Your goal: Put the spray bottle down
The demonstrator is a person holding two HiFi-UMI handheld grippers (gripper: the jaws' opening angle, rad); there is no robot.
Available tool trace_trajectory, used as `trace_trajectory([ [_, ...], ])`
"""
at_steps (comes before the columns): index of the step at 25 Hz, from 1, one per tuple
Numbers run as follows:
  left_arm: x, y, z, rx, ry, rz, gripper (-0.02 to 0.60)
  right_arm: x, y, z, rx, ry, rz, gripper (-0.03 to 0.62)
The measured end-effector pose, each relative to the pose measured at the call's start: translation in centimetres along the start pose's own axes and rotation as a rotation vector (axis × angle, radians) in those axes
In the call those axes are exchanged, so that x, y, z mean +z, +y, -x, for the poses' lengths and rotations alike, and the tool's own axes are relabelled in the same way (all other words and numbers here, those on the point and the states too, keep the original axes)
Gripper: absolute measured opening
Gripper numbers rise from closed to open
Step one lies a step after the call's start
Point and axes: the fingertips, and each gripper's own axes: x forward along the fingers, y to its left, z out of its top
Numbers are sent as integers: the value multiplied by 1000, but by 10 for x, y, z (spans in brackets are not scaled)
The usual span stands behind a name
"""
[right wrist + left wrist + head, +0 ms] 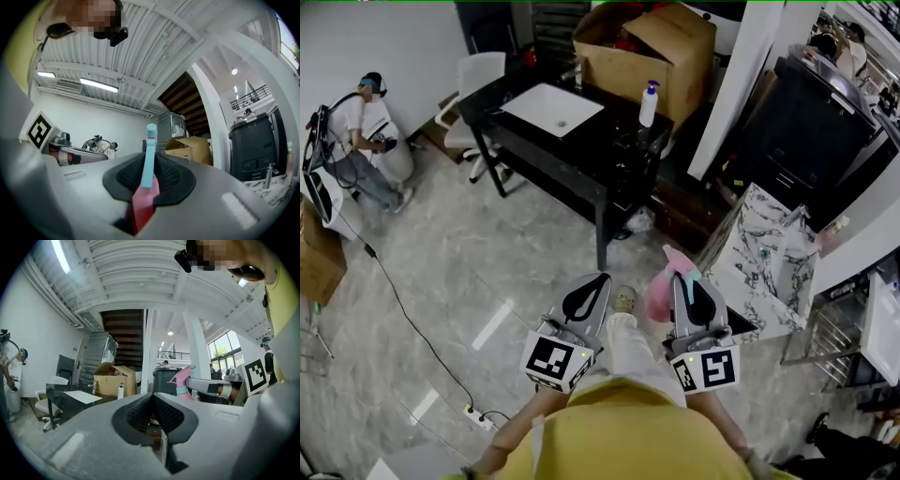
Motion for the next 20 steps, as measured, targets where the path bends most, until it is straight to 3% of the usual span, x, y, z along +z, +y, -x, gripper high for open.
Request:
trace_trajectory([
  [7,-14,35,-59,2,13,-30,3,-23,-36,-60,17,-31,-14,47],
  [20,3,123,-235,21,6,-25,3,-47,-146,-236,96,-31,-31,47],
])
